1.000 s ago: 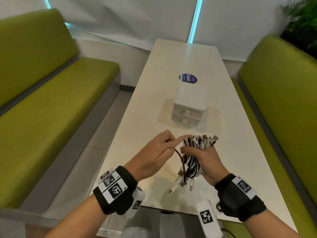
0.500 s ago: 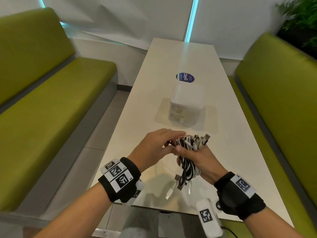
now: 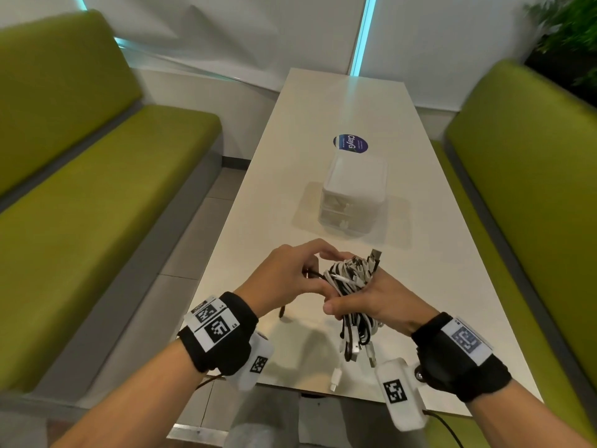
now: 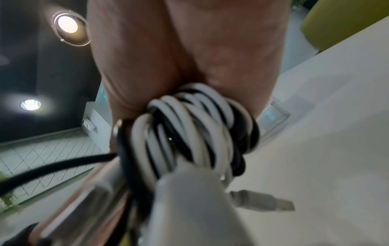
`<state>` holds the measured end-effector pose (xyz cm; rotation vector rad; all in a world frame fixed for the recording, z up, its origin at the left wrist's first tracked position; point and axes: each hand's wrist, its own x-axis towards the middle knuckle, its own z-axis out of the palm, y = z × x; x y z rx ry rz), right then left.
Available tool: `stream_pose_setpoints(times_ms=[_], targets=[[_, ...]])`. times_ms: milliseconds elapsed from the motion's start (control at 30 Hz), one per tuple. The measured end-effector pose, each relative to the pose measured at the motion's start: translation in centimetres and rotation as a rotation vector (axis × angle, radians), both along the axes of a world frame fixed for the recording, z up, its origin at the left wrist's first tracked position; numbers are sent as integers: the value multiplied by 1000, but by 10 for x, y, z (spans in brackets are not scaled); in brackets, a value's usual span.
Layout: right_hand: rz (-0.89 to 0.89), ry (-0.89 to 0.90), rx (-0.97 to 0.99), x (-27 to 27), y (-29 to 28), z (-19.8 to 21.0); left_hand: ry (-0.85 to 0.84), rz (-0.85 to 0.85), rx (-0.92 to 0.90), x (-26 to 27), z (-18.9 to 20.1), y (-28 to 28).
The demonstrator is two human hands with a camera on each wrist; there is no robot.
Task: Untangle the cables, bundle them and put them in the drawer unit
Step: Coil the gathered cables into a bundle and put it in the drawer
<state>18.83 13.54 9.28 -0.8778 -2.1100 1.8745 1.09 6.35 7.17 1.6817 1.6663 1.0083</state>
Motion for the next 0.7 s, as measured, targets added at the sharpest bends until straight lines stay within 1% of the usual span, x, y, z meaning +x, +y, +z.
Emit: stream_pose_setpoints(times_ms=[67,100,167,200,267,333,367,400,433,500,533,600,700], targets=[[44,-18,-4,4,1,1,-158,5,-53,0,-3,-3],[54,-24,-7,5,1,0,-208,14,-67,-1,-5,-5],[22,-13,14,4,-1,-6,-190,59,-61,-1,-6,-7],[-35,11,33,3,-3,-9,-168,95,-56,-2,-8,-8],[-236,99,79,1,-3,-18,-180,202,-55,-7,-12,-12],[-408,155,199,0,0,-26,-211,260,-89,-13,-19,-16],[-435,148,281,0,2,-30,-224,259,-107,-13,-21,-18],[-427,131,355,0,3,-33,-257,255,-108,-11,-23,-19],[-405,110,421,0,2,-36,-326,263,-92,-7,-23,-20],[-355,85,508,-1,-4,-39,-474,290,-50,4,-20,-16],[-330,74,534,-3,-7,-40,-516,290,-36,10,-18,-13],[-286,65,550,-4,-13,-43,-546,277,-27,20,-13,-7],[-297,133,486,-2,-15,-47,-533,287,-38,29,-12,-1]])
